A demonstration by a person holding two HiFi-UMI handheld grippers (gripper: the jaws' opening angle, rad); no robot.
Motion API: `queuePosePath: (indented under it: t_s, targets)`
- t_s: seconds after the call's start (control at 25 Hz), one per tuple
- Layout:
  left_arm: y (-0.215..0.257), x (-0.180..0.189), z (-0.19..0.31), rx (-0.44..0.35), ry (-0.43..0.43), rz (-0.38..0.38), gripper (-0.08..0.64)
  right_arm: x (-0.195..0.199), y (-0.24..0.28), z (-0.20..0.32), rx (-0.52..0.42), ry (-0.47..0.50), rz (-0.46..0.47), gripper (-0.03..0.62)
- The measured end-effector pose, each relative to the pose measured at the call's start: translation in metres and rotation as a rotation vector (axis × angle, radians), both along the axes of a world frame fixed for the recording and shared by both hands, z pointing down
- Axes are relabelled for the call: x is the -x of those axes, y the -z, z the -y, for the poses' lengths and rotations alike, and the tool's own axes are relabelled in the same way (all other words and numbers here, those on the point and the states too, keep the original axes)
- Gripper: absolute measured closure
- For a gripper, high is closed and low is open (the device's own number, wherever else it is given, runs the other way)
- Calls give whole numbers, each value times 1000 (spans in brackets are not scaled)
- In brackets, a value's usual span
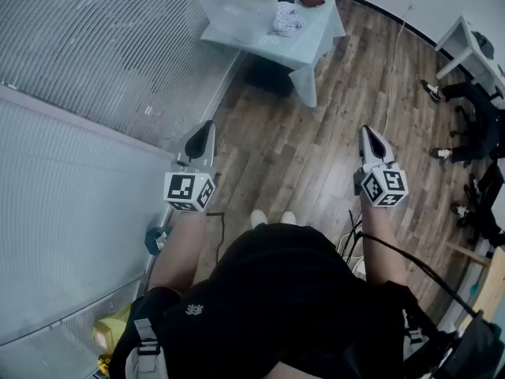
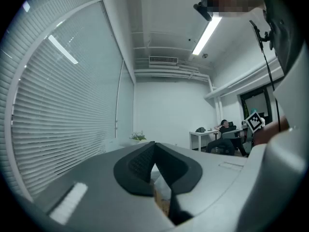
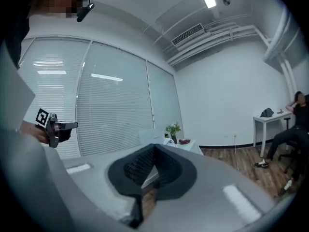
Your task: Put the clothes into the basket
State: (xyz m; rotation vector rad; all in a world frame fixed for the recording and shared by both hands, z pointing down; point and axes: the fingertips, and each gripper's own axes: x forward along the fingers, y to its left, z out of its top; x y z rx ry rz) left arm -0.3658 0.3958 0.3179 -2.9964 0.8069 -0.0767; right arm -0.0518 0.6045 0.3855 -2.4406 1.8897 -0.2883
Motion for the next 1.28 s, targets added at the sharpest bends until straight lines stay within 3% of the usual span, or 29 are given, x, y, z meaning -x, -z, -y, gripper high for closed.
queuePosePath:
  t_s: [0.4, 0.6, 0.72, 0.96, 1.28]
  targets:
    - [-2, -26, -19, -5, 5, -10, 555, -16, 2, -16, -11, 39, -36, 592]
    - [-21, -38, -37, 31, 25, -6, 555, -12, -12, -23, -38, 159, -68, 592]
    - [-35, -37, -35, 48, 56, 18, 555, -9, -30, -22, -24, 176, -29, 591]
    - [-35, -46, -1, 93, 70, -11, 555, -28, -41, -5, 2, 157, -14, 592]
    - [-56, -83, 94, 101, 70, -12, 555, -58, -40, 61, 30, 127, -10, 592]
